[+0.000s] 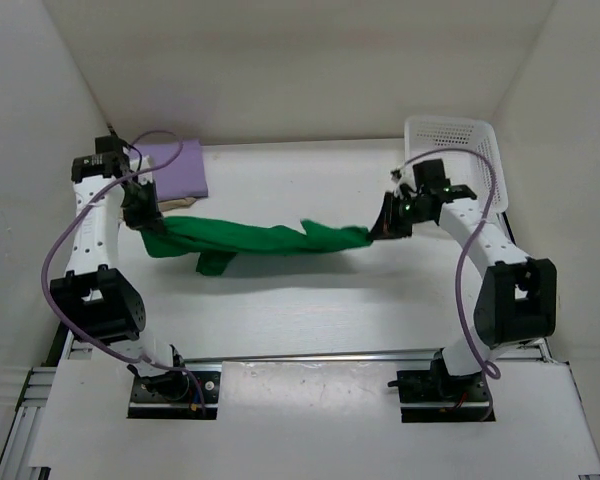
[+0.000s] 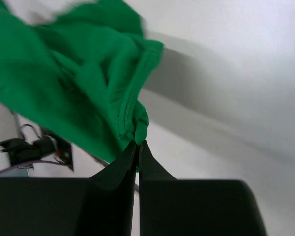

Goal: Fold and stack the t-shirts
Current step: Flatten out the tshirt

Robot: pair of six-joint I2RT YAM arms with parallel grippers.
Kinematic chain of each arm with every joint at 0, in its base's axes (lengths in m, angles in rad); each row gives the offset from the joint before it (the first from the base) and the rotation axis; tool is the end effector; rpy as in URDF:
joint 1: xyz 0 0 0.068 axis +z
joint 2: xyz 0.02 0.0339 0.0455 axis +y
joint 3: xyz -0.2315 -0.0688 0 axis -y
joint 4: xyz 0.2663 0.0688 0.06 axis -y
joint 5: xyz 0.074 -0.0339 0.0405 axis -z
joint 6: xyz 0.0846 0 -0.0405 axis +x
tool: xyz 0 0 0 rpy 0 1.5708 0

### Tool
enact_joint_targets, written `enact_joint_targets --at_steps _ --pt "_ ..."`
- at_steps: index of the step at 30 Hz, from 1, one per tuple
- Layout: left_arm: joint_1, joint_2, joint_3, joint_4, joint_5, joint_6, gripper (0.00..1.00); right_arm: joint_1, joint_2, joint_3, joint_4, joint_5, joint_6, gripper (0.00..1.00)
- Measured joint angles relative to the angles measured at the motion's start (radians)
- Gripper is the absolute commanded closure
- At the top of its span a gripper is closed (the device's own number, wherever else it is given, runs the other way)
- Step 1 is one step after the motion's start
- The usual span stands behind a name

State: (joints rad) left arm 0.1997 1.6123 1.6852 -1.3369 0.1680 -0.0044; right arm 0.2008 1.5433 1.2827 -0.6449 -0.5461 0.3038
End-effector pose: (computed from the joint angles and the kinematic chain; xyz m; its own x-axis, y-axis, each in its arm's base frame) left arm 0.3344 0.0533 0.2740 -0.9337 -0.1934 -0.3013 -0.1502 0.9755 -0.1607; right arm 0.3604 0.1182 0.2192 -0.8806 0.0816 -0.4668 -0.2318 0.7850 0.5745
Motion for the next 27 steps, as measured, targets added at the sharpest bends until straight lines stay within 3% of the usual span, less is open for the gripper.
enact_joint_targets --at_steps 4,9,12,17,20,27 --pt "-0.002 -0.027 -0.195 0.006 0.014 0.000 0.90 0.045 0.022 -0.158 -0.017 0.123 -0.005 1.00" --pt "-0.013 -0.038 -0.294 -0.013 -0.004 0.000 0.90 0.109 0.024 -0.145 -0.007 0.192 -0.006 1.00" --pt "-0.018 0.008 -0.151 -0.043 -0.009 0.000 0.90 0.108 0.068 0.008 -0.043 0.204 0.006 1.00" --pt "-0.018 0.082 0.239 -0.008 0.005 0.000 0.90 0.107 0.094 0.381 -0.019 0.208 0.019 1.00" --pt "-0.019 0.011 0.317 0.015 0.032 0.000 0.90 0.107 -0.029 0.464 0.001 0.240 0.016 1.00" --pt "-0.028 -0.320 0.280 0.051 0.117 0.000 0.90 0.109 -0.505 0.434 0.090 0.344 -0.005 1.00"
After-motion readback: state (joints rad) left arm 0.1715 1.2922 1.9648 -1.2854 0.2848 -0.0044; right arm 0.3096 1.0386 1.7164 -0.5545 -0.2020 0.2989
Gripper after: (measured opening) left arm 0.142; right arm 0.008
